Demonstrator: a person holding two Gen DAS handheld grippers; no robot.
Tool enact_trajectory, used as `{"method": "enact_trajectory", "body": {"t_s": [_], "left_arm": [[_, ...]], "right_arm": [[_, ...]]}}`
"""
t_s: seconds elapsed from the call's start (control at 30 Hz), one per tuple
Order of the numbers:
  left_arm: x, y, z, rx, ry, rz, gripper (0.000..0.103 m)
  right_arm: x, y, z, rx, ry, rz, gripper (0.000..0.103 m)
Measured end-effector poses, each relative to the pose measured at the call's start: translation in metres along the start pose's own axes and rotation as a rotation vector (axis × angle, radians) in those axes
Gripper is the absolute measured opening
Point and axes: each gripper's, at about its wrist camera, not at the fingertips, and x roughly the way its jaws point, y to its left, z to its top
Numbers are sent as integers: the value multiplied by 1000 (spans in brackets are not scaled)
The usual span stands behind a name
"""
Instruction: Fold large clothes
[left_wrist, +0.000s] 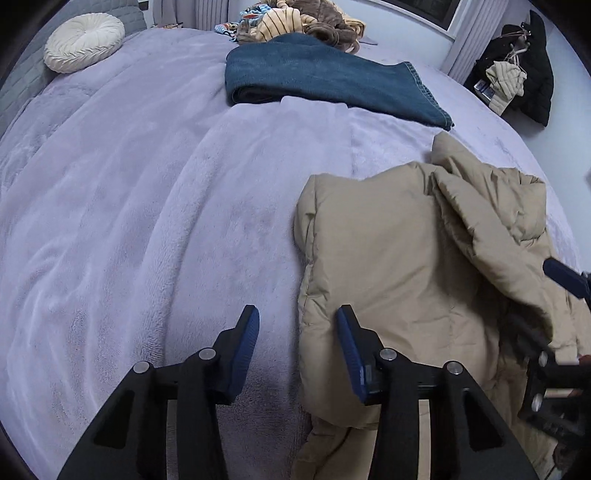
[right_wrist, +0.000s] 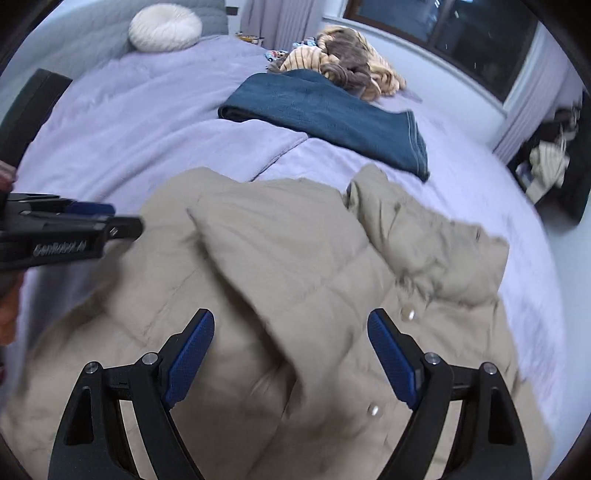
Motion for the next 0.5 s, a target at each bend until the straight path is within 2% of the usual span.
{"method": "enact_trajectory", "body": {"t_s": [0.03,0.07,0.1,0.17,0.23,0.3,0.4,0.47,0.5], "left_arm": [[2,-2,-4,8,-1,10,46],[3,-4,-7,13,-6,20,46],[3,-6,-8,18,-10,25,46],[3,-9,-11,29,-15,36,46],[4,-11,-12,37,-15,42,46],[5,-12,-11,43,-13,37,46],[8,-19,-11,77,-12,54,46],[9,-23,-10,95,-12,79,47],[9,-24,-8,98,-10,88,47]], "right_arm": [[3,2,2,-10,1,-26,64],[7,-3,5,1,4,-46,38],[7,-10,6,36,9,-40,4],[-3,-42,-1,198,-25,7,4],[-16,-70,-15,332,-69,26,4],[-21,-100,-36,480,-77,40,4],[-12,-141,-79,729,-34,122,4],[5,-158,-107,872,29,215,4],[12,-163,-117,933,54,257,9]]}}
